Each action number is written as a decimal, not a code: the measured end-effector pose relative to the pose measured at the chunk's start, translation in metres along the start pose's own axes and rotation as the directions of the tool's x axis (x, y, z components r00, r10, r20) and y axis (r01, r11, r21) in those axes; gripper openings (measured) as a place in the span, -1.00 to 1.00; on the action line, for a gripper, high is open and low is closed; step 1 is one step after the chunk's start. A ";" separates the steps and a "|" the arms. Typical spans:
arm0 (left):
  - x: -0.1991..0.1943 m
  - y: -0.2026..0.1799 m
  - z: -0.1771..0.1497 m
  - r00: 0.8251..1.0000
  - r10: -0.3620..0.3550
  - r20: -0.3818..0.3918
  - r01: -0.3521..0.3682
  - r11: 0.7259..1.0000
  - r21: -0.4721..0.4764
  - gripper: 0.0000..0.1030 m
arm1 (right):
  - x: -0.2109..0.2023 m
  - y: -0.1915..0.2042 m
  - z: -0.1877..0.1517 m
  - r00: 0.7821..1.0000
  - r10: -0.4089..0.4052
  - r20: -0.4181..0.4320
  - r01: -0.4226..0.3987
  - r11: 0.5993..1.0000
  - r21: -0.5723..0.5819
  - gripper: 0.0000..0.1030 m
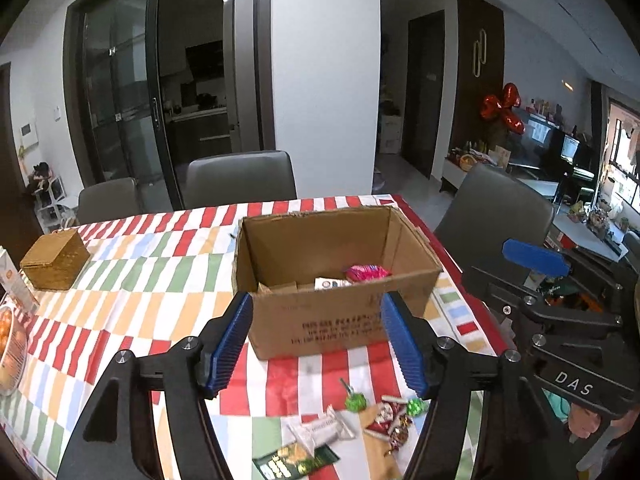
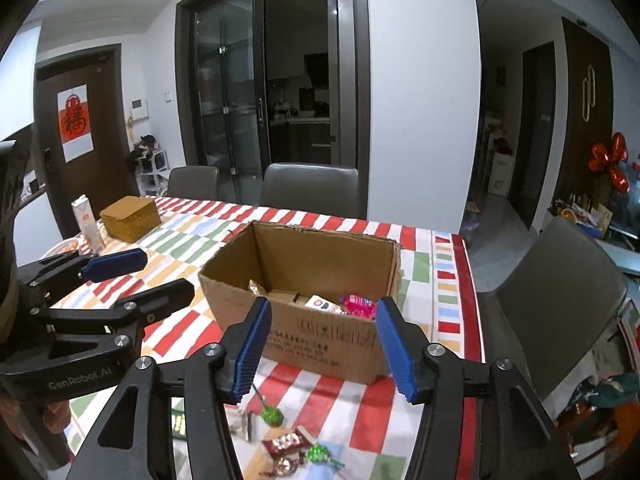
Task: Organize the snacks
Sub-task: 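Move both open tools back from the box to the snack pile, then grasp a green lollipop head with the left tool while the right tool grasps another green lollipop, then carry the lollipop over the box with the left tool while the right tool carries its lollipop there, then open the left tool to drop the lollipop while the right tool releases its lollipop into the box, then move both open tools back from the box to the snack pile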
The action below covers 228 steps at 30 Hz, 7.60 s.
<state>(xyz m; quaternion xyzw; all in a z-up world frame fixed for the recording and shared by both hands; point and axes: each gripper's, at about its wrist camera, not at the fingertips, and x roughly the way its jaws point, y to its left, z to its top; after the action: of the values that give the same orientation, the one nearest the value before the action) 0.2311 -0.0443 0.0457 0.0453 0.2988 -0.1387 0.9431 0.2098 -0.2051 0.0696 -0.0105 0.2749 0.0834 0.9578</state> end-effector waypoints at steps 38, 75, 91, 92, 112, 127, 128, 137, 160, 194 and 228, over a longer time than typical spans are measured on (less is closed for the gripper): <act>0.011 -0.017 -0.120 0.982 -0.055 -0.179 0.056 0.998 -0.004 0.44 | 0.009 0.004 -0.132 0.966 -0.012 -0.260 0.023 0.999 0.039 0.26; 0.143 -0.021 -0.130 0.937 -0.139 -0.320 0.145 0.989 -0.007 -0.02 | 0.094 -0.008 -0.161 0.913 0.055 -0.404 -0.002 0.992 0.129 -0.29; 0.142 -0.027 -0.133 0.926 -0.161 -0.341 0.165 0.986 -0.020 -0.48 | 0.099 -0.009 -0.162 0.911 0.082 -0.404 -0.021 0.988 0.155 -0.56; 0.139 -0.028 -0.132 0.928 -0.159 -0.337 0.164 0.986 -0.014 -0.48 | 0.098 -0.009 -0.162 0.912 0.083 -0.401 -0.021 0.987 0.157 -0.56; 0.051 -0.022 -0.093 0.973 -0.116 -0.202 0.111 0.993 -0.039 -0.48 | 0.043 -0.001 -0.120 0.965 0.085 -0.250 -0.054 0.990 0.128 -0.56; 0.003 -0.018 -0.042 0.996 -0.073 -0.055 0.072 0.997 -0.014 -0.48 | 0.009 0.001 -0.071 0.992 0.080 -0.094 -0.070 0.993 0.098 -0.56; 0.002 -0.018 -0.039 0.996 -0.070 -0.047 0.069 0.998 -0.012 -0.48 | 0.008 0.001 -0.067 0.993 0.078 -0.085 -0.070 0.993 0.097 -0.56; 0.003 -0.011 -0.001 0.999 -0.043 0.015 0.043 0.999 0.006 -0.48 | 0.011 0.000 -0.028 0.996 0.086 -0.021 -0.083 0.992 0.091 -0.56; 0.087 0.029 0.061 0.994 -0.059 -0.096 0.055 0.998 -0.041 -0.48 | 0.080 -0.008 0.048 0.994 0.055 -0.094 -0.052 0.998 0.038 -0.56; 0.012 0.022 0.019 0.998 0.045 -0.034 -0.045 0.999 0.000 0.26 | 0.031 0.011 0.019 0.999 0.008 -0.036 -0.008 1.000 0.005 -0.03; -0.001 0.009 -0.104 0.987 -0.029 -0.157 0.030 1.000 0.004 0.31 | 0.012 0.028 -0.104 0.980 0.063 -0.190 -0.051 0.996 0.070 0.08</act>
<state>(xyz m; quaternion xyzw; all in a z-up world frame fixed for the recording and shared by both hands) 0.1752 -0.0179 -0.0387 0.0544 0.3724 -0.1496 0.9143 0.1609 -0.1829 -0.0249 0.0203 0.3685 0.1005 0.9239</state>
